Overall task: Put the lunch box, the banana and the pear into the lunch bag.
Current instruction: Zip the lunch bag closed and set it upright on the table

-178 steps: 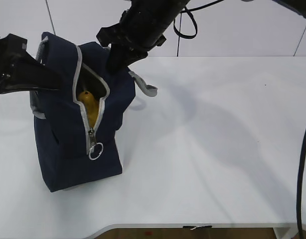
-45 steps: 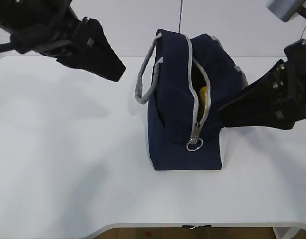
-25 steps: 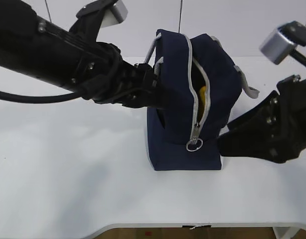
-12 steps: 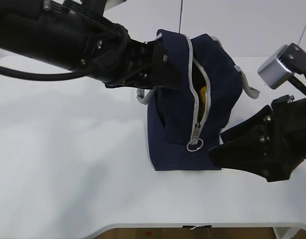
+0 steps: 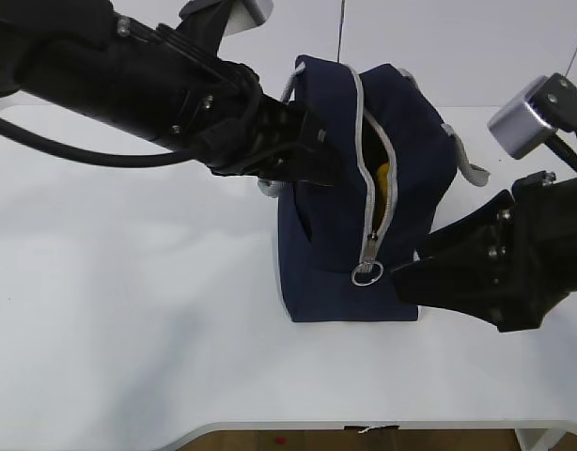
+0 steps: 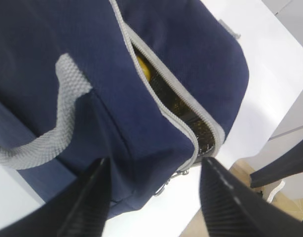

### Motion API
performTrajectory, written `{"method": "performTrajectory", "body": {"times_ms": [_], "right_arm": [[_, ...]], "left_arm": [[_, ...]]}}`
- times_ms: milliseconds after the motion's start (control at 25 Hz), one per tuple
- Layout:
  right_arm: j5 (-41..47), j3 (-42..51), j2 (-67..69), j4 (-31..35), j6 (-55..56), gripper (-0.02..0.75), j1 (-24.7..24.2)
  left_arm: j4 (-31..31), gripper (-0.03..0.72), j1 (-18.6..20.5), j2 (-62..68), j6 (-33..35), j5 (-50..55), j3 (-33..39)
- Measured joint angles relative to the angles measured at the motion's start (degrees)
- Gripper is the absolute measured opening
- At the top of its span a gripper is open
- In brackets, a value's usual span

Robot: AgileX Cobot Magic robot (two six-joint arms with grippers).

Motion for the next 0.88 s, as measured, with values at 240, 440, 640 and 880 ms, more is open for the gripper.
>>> {"method": "performTrajectory", "body": {"times_ms": [240, 440, 640, 880], "right_arm": [[-0.1, 0.0, 0.0, 1.4, -0.9, 0.43, 0.0], [-0.1, 0.0, 0.0, 1.5, -1.0, 0.43, 0.0], [-0.1, 0.0, 0.0, 1.5, -1.0, 0.43, 0.0], [-0.1, 0.0, 0.0, 1.5, -1.5, 0.43, 0.0]], "left_arm": [[1.2, 0.384, 0.5, 0.0, 0.0, 0.0, 0.0], [-4.9, 0.426, 2.7, 0.0, 0.0, 0.3, 0.0], [-6.7, 0.447, 4.1, 0.0, -0.1, 0.3, 0.0], [-8.5, 0.515, 4.4, 1.6, -0.1, 1.0, -0.8]]}}
